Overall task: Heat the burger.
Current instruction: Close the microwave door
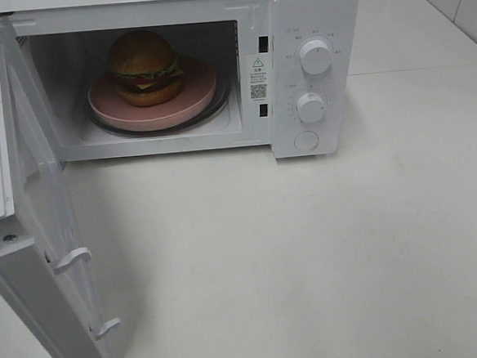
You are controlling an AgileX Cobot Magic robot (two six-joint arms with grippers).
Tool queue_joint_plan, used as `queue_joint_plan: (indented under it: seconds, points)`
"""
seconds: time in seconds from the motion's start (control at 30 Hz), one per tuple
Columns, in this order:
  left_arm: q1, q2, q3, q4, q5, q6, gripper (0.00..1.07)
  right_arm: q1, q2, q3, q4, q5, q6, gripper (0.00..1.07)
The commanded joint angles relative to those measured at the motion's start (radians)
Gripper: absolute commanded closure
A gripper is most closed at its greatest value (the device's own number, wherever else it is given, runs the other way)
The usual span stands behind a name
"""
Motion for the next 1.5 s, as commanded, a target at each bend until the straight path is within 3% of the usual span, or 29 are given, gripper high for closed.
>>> queue_joint_plan:
  seconds: [0.03,0.57,0.67,0.7,0.77,0.8,0.83,0.87,0.9,0.93,0.97,1.03,1.07,1.2,1.4,1.47,1.5]
  points:
    - [-0.005,-0.018,0.004,0.0,-0.008,-0.003,0.07,-0.006,-0.024,0.0,-0.004,0.002,0.0,0.31]
    - [-0.005,-0.017,-0.014,0.002,-0.03,-0.003,0.1,-0.006,-0.024,0.0,-0.004,0.002,0.0,0.31]
    - [-0.005,0.003,-0.025,0.027,-0.063,-0.003,0.19,-0.006,-0.024,0.0,-0.004,0.002,0.0,0.31]
    - [-0.005,0.028,-0.026,0.045,-0.096,-0.004,0.3,-0.006,-0.024,0.0,-0.004,0.002,0.0,0.31]
    - [-0.005,0.039,-0.026,0.049,-0.111,-0.004,0.35,-0.006,-0.024,0.0,-0.004,0.002,0.0,0.31]
    - [-0.005,0.071,-0.026,0.054,-0.151,-0.004,0.48,-0.006,-0.024,0.0,-0.004,0.002,0.0,0.31]
    - [-0.005,0.071,-0.026,0.054,-0.151,-0.004,0.48,-0.006,-0.024,0.0,-0.004,0.002,0.0,0.31]
    - [-0.005,0.086,-0.026,0.054,-0.175,-0.004,0.55,-0.006,-0.024,0.0,-0.004,0.002,0.0,0.31]
    - [-0.005,0.128,-0.024,0.054,-0.222,-0.004,0.69,-0.006,-0.024,0.0,-0.004,0.002,0.0,0.31]
    - [-0.005,0.128,-0.024,0.054,-0.222,-0.004,0.69,-0.006,-0.024,0.0,-0.004,0.002,0.0,0.31]
    - [-0.005,0.177,-0.02,0.059,-0.268,-0.004,0.84,-0.006,-0.024,0.0,-0.004,0.002,0.0,0.31]
    - [-0.005,0.196,-0.019,0.054,-0.285,-0.004,0.89,-0.006,-0.024,0.0,-0.004,0.002,0.0,0.31]
    - [-0.005,0.241,-0.018,0.054,-0.316,-0.004,1.0,-0.006,-0.024,0.0,-0.004,0.002,0.0,0.31]
    - [-0.005,0.306,-0.006,0.061,-0.407,-0.004,1.07,-0.006,-0.024,0.0,-0.004,0.002,0.0,0.31]
    - [-0.005,0.405,0.09,0.06,-0.729,-0.001,1.07,-0.006,-0.024,0.0,-0.004,0.002,0.0,0.31]
    - [-0.005,0.458,0.146,0.061,-0.914,0.002,1.07,-0.006,-0.024,0.0,-0.004,0.002,0.0,0.31]
    - [-0.005,0.458,0.146,0.061,-0.914,0.002,1.07,-0.006,-0.024,0.0,-0.004,0.002,0.0,0.31]
